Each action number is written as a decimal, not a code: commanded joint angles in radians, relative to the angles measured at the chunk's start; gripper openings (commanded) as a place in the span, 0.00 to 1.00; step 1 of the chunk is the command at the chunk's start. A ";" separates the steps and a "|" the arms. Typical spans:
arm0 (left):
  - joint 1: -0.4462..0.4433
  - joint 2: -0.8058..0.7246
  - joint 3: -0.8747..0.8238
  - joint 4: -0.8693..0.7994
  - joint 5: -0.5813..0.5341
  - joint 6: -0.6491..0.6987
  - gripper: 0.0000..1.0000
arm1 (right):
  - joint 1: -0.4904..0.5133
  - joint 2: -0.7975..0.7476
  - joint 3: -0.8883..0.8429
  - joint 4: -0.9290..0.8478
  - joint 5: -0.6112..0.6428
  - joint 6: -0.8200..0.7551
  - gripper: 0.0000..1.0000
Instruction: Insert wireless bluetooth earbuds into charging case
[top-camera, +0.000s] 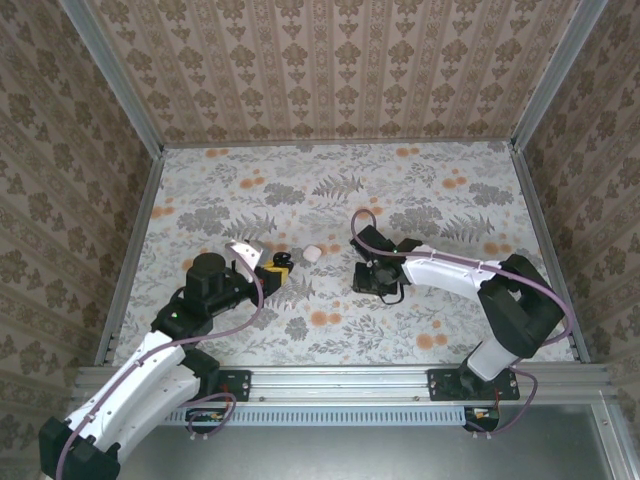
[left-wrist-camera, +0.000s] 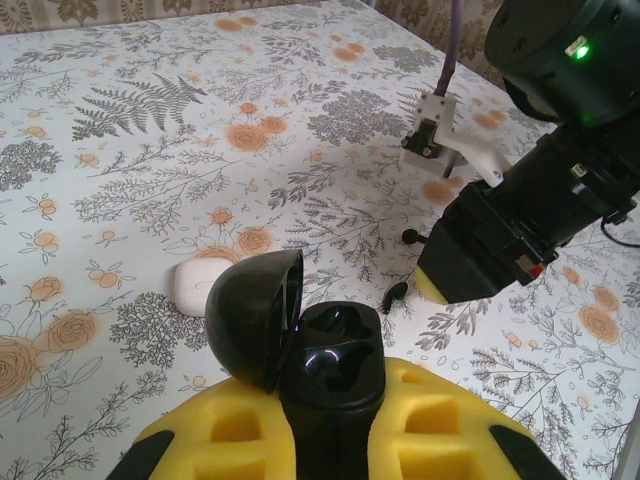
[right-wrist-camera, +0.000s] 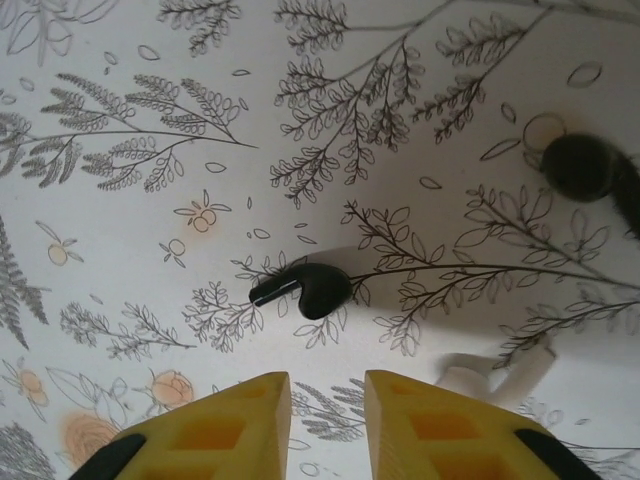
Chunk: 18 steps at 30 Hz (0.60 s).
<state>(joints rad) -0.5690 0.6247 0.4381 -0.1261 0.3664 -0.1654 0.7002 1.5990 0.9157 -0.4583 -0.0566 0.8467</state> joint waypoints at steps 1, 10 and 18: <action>-0.009 -0.006 0.001 0.019 0.003 -0.004 0.00 | -0.001 0.045 -0.027 0.106 -0.034 0.122 0.28; -0.011 -0.029 -0.001 -0.007 -0.007 0.007 0.00 | -0.001 0.114 -0.009 0.136 -0.016 0.154 0.29; -0.011 -0.029 -0.006 -0.004 -0.009 0.013 0.00 | -0.008 0.127 0.023 0.096 0.017 0.132 0.29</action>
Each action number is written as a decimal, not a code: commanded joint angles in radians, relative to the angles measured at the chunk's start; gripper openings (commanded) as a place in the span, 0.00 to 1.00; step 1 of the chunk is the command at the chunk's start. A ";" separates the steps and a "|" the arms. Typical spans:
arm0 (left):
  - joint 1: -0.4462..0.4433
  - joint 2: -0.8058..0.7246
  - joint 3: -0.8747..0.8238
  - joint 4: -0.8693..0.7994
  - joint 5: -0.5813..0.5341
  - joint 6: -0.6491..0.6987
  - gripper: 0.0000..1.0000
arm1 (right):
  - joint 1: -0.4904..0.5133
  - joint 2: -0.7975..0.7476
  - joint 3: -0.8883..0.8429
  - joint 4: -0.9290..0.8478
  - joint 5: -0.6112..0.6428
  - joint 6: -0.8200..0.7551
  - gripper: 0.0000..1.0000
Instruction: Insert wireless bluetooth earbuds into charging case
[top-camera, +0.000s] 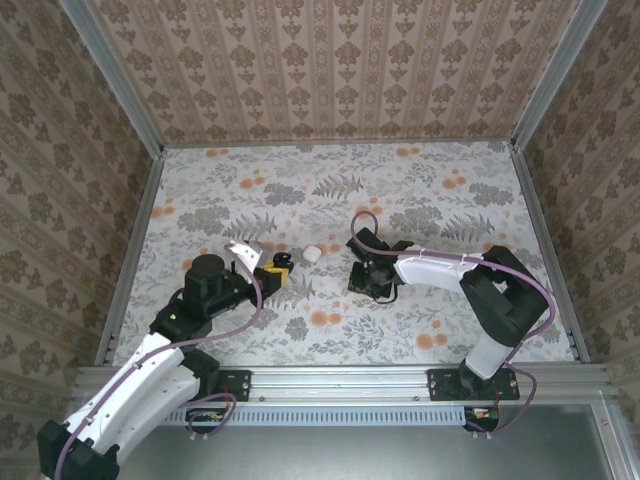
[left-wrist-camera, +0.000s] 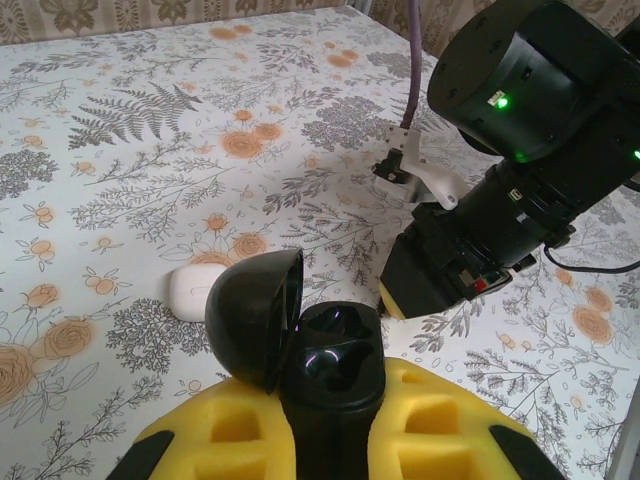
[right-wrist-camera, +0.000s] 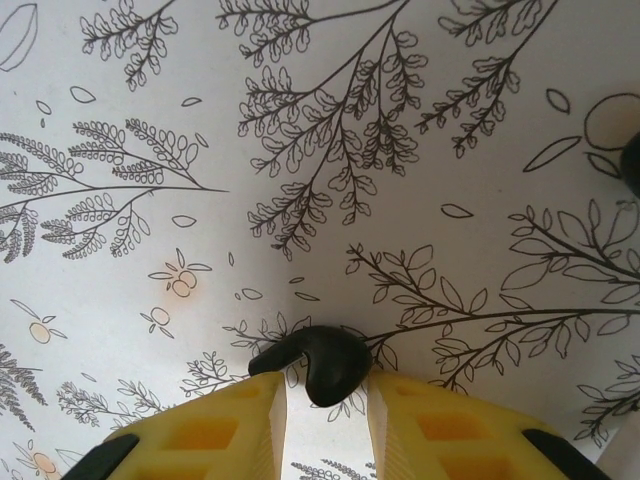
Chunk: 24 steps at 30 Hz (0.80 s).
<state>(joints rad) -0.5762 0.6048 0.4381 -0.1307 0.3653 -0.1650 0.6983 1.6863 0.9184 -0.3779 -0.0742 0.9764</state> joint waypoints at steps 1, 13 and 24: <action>-0.004 -0.009 -0.006 0.000 -0.008 0.014 0.00 | -0.007 0.039 0.025 0.012 0.037 0.000 0.29; -0.003 -0.004 -0.007 0.004 -0.008 0.013 0.00 | -0.031 0.044 0.049 -0.002 0.050 -0.032 0.28; -0.004 0.008 0.001 0.006 -0.003 0.015 0.00 | -0.048 0.068 0.098 -0.035 0.065 -0.079 0.26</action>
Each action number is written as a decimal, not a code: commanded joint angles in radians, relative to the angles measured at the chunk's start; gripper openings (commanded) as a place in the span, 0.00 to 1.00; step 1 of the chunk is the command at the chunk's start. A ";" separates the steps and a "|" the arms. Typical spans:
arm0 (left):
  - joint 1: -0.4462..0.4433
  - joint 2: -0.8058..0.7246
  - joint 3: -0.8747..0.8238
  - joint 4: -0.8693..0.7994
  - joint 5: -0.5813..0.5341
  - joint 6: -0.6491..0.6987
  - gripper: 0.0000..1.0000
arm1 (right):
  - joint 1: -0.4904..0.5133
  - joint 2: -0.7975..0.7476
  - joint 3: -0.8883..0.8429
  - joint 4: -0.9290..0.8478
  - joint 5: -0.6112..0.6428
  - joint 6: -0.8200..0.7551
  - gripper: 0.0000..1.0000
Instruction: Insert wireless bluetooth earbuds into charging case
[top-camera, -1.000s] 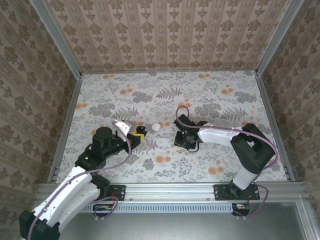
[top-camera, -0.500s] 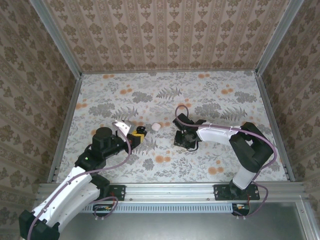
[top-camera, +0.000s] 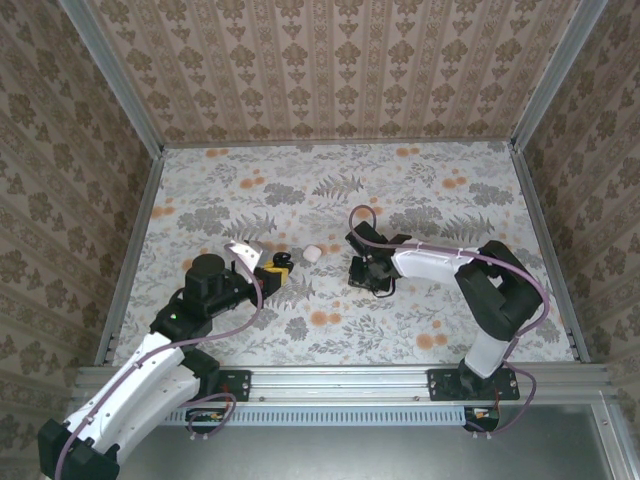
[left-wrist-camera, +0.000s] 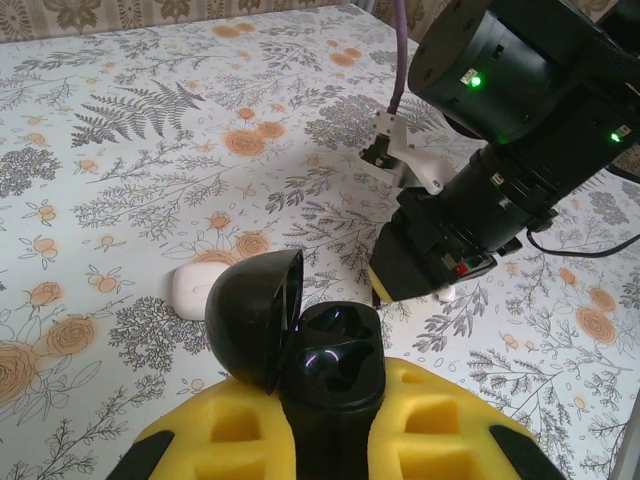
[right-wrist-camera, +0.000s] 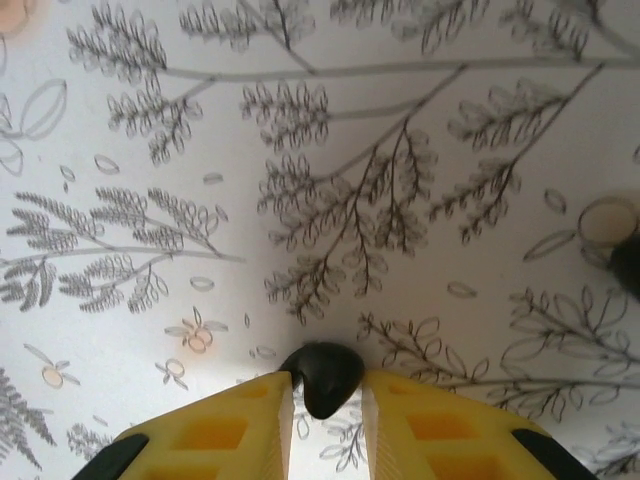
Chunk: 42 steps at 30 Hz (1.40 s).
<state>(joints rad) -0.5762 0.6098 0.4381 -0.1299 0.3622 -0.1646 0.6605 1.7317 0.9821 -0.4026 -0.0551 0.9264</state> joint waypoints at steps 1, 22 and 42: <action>-0.004 0.003 0.000 0.006 0.000 0.013 0.00 | -0.011 0.027 0.039 -0.016 0.045 -0.033 0.27; -0.005 0.001 -0.001 -0.002 0.000 0.012 0.00 | -0.018 0.079 0.060 -0.040 0.020 -0.044 0.25; -0.007 0.005 0.000 0.006 0.000 0.007 0.00 | 0.011 0.018 0.066 -0.116 0.052 -0.064 0.31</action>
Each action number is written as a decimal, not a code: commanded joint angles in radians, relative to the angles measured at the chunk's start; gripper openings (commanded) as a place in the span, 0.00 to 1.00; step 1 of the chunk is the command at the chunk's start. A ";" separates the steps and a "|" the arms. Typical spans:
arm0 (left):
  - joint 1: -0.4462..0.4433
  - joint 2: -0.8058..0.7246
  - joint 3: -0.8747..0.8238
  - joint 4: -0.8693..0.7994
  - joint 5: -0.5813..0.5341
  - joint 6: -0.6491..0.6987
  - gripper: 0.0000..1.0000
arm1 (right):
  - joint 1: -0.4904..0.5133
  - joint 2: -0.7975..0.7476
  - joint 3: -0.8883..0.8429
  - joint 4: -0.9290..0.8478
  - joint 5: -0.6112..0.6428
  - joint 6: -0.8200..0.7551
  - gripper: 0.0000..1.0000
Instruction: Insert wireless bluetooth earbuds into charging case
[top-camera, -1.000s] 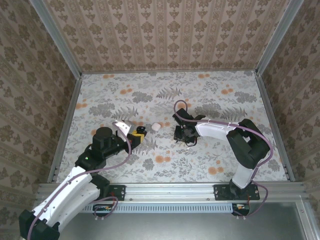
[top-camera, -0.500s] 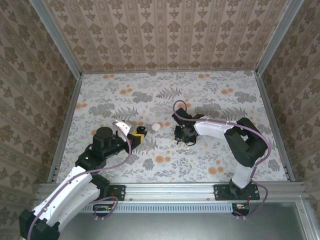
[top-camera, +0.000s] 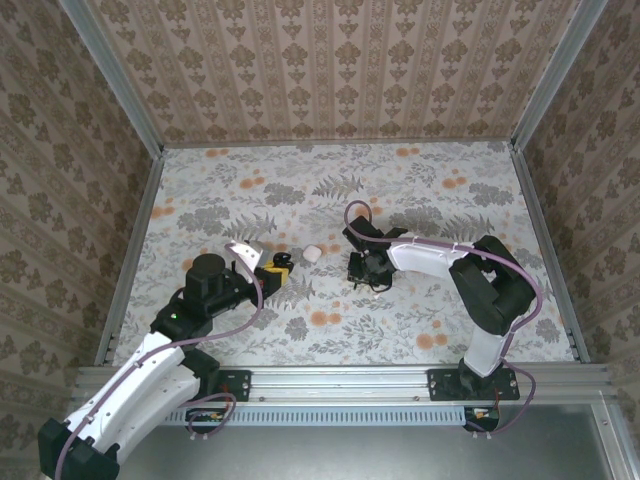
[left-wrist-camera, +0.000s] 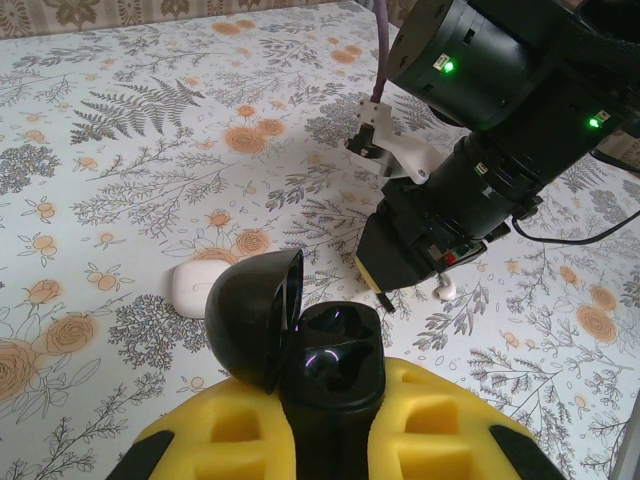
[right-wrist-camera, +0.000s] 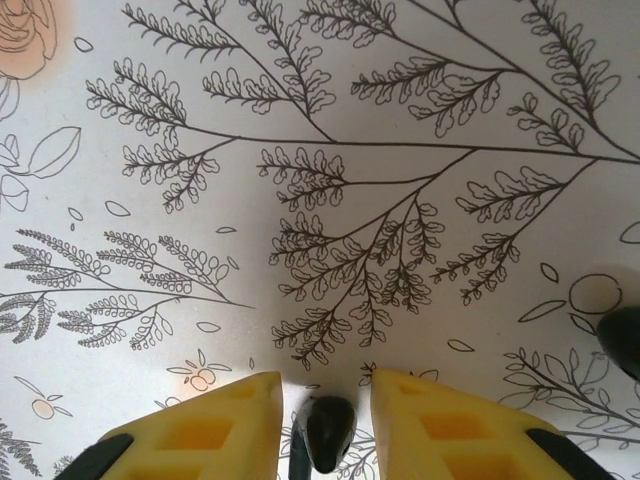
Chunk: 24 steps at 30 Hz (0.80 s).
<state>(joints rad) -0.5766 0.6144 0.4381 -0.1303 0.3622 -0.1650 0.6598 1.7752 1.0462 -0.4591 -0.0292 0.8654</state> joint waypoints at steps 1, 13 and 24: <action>-0.006 0.001 -0.001 0.006 0.000 0.007 0.00 | 0.016 -0.025 0.002 -0.061 0.026 0.000 0.31; -0.011 -0.001 -0.002 0.002 0.003 0.007 0.00 | 0.032 0.014 0.026 -0.072 0.034 -0.011 0.19; -0.011 0.000 -0.055 0.142 0.066 0.017 0.00 | 0.032 -0.066 0.045 -0.139 0.095 -0.045 0.09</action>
<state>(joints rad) -0.5823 0.6144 0.4023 -0.0673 0.3874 -0.1646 0.6857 1.7668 1.0657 -0.5293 0.0151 0.8394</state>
